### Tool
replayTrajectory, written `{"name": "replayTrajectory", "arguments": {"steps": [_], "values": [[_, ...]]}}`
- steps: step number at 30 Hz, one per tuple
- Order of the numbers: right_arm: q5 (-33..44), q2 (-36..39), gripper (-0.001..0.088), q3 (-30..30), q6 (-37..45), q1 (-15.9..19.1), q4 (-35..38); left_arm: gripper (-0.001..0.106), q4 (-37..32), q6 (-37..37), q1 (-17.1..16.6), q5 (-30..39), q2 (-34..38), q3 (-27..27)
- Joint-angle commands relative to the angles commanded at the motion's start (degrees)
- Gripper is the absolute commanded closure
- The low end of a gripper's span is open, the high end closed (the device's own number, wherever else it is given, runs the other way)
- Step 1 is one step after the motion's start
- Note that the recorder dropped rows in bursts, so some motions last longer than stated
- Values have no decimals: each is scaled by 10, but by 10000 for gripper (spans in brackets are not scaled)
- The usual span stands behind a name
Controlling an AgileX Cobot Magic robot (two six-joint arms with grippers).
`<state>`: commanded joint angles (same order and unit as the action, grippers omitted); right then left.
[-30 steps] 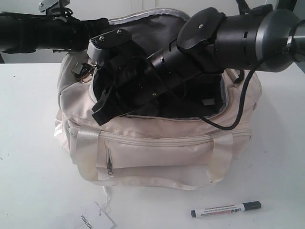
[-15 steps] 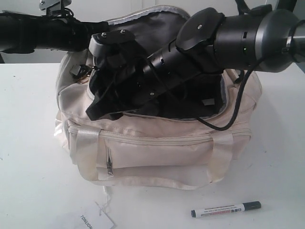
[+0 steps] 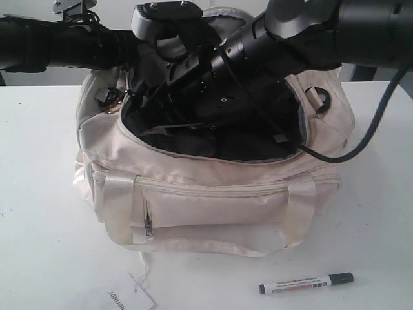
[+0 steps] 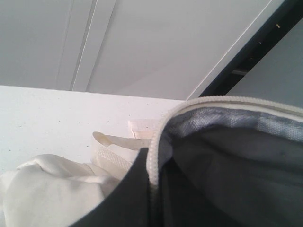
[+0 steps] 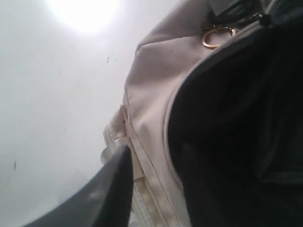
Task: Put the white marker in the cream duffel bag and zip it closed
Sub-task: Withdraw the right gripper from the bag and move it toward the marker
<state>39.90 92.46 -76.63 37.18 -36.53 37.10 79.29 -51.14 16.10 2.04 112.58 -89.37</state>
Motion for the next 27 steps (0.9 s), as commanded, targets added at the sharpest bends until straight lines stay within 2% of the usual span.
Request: {"name": "replayTrajectory", "arguments": {"steps": [5,10,19,27], "values": [[57,-13,864,0,0,0,-14,1053,-1,0,0,-3,0,0],[120,-23,868,0,-4,13,-12,1053,-1,0,0,-4,0,0],[200,-59,868,0,-18,65,-16,1053,-1,0,0,-4,0,0],[266,-77,868,1,-18,86,-58,1053,-1,0,0,-4,0,0]]}}
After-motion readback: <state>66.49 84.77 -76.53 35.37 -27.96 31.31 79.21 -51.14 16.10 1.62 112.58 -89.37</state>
